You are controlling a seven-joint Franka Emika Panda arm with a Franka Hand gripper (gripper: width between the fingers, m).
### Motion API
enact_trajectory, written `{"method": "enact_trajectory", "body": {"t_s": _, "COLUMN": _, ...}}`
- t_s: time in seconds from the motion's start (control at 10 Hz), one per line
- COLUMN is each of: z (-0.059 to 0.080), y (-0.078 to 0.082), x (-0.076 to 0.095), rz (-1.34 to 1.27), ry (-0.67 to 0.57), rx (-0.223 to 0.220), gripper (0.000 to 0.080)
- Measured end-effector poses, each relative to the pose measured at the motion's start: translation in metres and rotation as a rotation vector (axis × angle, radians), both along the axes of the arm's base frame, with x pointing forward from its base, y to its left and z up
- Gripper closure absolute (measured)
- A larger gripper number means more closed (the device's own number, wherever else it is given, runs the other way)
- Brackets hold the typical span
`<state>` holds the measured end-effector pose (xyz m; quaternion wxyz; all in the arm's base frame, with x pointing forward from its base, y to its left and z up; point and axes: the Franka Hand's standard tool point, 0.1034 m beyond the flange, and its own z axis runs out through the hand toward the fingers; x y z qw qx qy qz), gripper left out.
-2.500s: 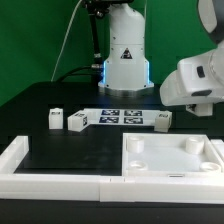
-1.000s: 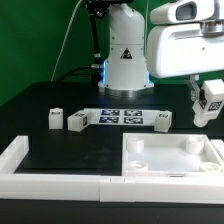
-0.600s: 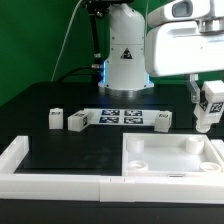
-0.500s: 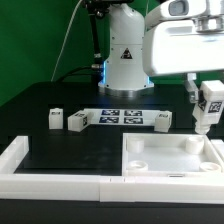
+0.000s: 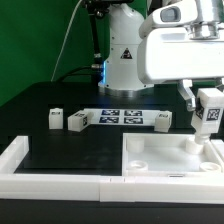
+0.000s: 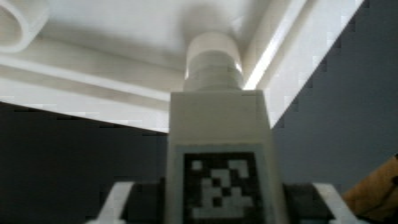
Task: Assemble one leg
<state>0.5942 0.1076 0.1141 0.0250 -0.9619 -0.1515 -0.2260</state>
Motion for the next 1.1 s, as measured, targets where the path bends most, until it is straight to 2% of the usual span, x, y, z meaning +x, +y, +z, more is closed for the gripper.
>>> {"method": "enact_trajectory", "body": {"t_s": 0.3, "z": -0.009, "y": 0.002, "x": 0.016, "rz": -0.005, "ry": -0.007, "rx": 0.007, "gripper": 0.0508}}
{"method": "enact_trajectory", "body": {"t_s": 0.7, "z": -0.025, "y": 0.002, "x": 0.018, "rz": -0.005, "ry": 0.003, "rx": 0.008, "gripper": 0.0508}}
{"method": "enact_trajectory", "body": {"t_s": 1.1, "z": -0.028, "y": 0.004, "x": 0.022, "rz": -0.006, "ry": -0.011, "rx": 0.011, "gripper": 0.0508}}
